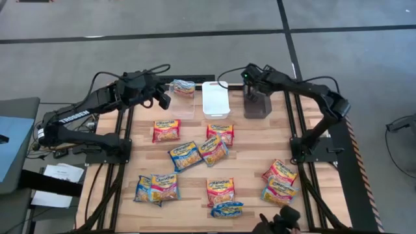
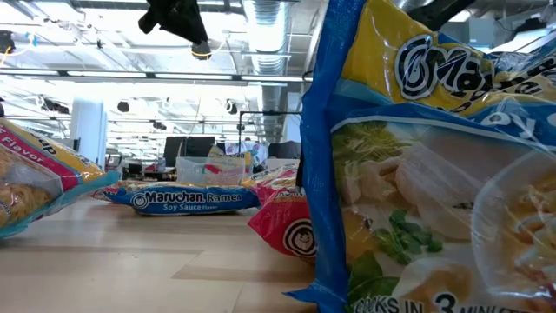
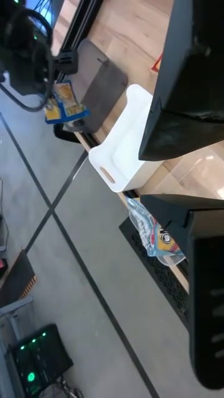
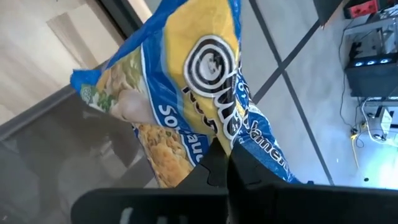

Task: Sort Maruchan noodles
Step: Put the blue bag into the black bin

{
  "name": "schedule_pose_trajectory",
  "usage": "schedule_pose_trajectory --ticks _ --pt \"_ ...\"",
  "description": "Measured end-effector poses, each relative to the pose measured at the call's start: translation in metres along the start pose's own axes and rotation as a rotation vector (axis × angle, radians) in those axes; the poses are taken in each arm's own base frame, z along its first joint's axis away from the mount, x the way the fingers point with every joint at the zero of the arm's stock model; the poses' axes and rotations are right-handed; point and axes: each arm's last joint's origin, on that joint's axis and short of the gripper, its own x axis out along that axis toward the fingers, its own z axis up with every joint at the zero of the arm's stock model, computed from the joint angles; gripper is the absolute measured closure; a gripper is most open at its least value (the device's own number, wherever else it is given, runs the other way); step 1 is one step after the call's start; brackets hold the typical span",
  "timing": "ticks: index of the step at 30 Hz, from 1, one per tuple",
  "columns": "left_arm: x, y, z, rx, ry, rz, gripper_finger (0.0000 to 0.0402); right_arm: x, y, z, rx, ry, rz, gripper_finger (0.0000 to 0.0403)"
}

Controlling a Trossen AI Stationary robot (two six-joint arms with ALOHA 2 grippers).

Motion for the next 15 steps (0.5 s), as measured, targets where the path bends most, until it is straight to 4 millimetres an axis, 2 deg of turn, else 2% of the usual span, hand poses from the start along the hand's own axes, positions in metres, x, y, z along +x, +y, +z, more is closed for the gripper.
schedule_pose_trajectory --ticks 7,15 --pt "0.001 0.002 0.000 -0.005 0.000 0.011 0.0315 0.025 0.007 0.000 -0.021 0.072 -0.002 0.0399" --pt "0.001 0.002 0.000 -0.005 0.000 0.011 0.0315 0.034 0.002 0.002 0.017 0.062 -0.016 0.0399"
